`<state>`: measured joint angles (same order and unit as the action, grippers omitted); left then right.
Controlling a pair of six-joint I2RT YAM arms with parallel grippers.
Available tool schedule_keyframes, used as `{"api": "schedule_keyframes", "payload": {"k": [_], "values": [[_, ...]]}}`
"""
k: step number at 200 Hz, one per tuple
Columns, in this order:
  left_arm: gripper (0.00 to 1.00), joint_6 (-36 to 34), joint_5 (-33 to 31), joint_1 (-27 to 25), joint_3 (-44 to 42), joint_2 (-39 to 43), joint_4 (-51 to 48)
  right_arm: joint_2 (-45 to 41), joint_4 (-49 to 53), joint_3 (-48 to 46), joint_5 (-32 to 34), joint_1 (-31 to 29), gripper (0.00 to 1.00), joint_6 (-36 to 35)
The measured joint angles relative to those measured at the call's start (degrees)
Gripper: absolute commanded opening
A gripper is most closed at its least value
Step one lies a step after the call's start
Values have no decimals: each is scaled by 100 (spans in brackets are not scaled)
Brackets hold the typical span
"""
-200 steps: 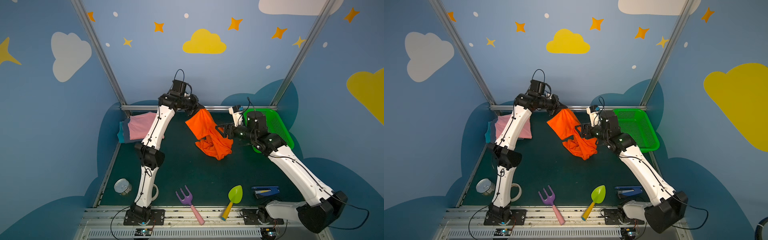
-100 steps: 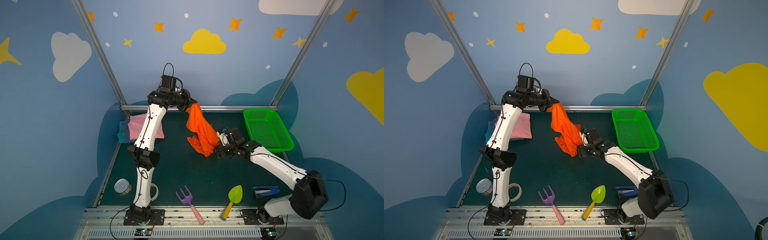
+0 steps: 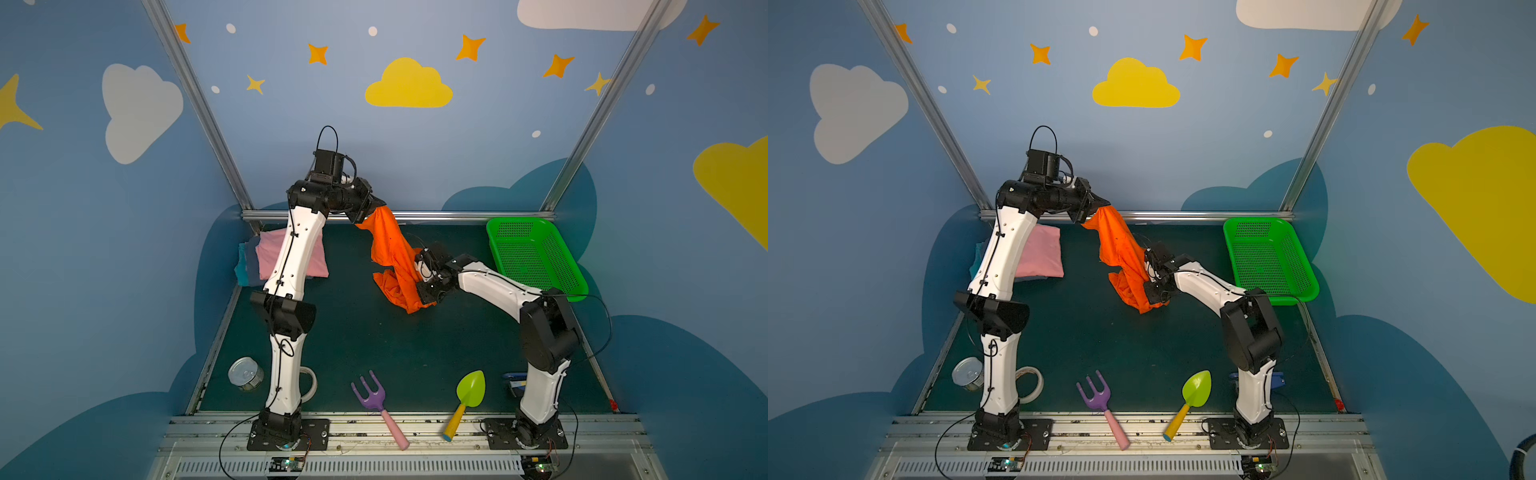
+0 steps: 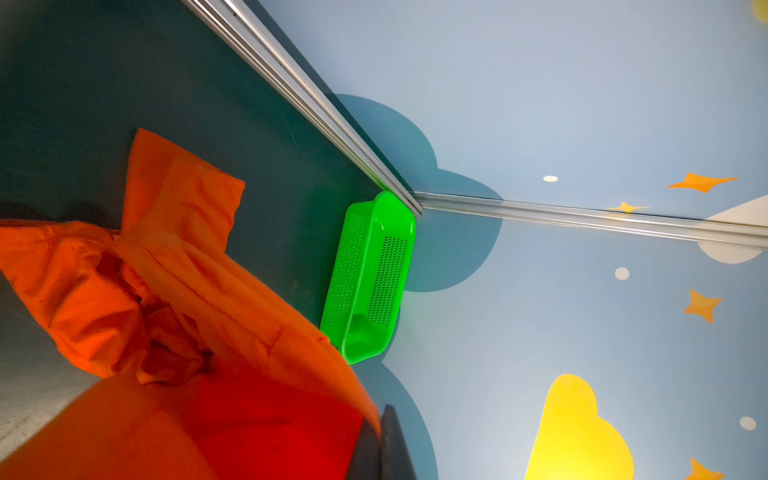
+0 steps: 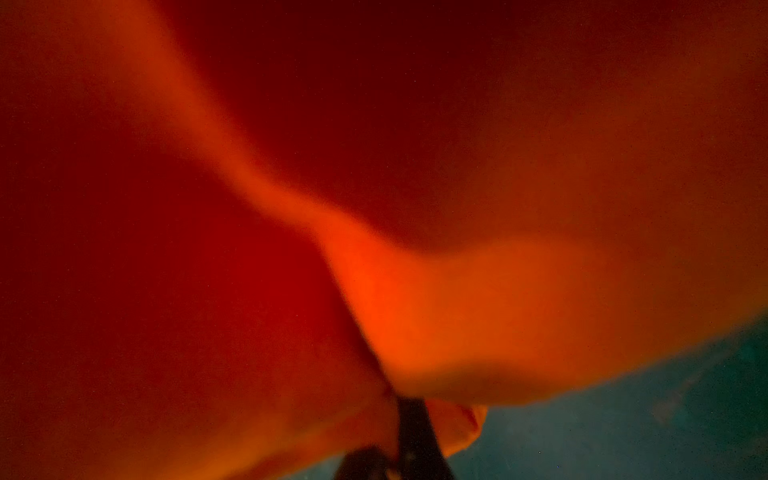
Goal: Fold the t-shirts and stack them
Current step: 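Raise the orange t-shirt high with both grippers, stretching it apart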
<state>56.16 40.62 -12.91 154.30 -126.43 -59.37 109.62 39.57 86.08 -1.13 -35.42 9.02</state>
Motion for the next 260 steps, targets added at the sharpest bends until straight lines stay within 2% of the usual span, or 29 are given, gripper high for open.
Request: {"api": "schedule_keyframes", "payload": {"k": [25, 55, 71, 83, 97, 125, 152, 173, 192, 213, 236, 260], "values": [[4, 26, -39, 321, 273, -90, 83, 201, 474, 1016, 90, 114, 0, -149], [4, 162, -85, 1054, 960, -240, 348, 522, 1113, 3357, 348, 697, 0, -238], [4, 223, -133, 1408, 890, -90, 610, 450, 984, 4299, 459, 1058, 0, -236], [4, 264, -146, 1567, 688, 96, 787, 166, 546, 4417, 503, 1228, 0, -319], [4, 260, -160, 1600, 570, 313, 892, -326, -17, 4179, 577, 1200, 0, -468], [4, 22, -240, 1537, 483, 815, 927, -1231, -804, 3397, 835, 776, 0, -647], [4, -579, -330, 1427, -205, 1593, 673, -2098, -1381, 1810, 957, 614, 0, -612], [4, -1152, -505, 1060, -1773, 2479, 597, -2647, -1572, 280, 1005, 501, 0, -358], [4, -1482, -555, 643, -3827, 3333, 737, -3049, -1545, -1115, 1003, 337, 0, -20], [4, -1582, -603, 522, -5528, 3744, 798, -3381, -1344, -2286, 964, 170, 0, 380], [4, -1567, -688, 573, -6614, 3613, 874, -3451, -1108, -2553, 1008, 188, 0, 533], [4, -1539, -721, 540, -6594, 3008, 1014, -2922, -1128, -1941, 1123, 297, 0, 415]]}}
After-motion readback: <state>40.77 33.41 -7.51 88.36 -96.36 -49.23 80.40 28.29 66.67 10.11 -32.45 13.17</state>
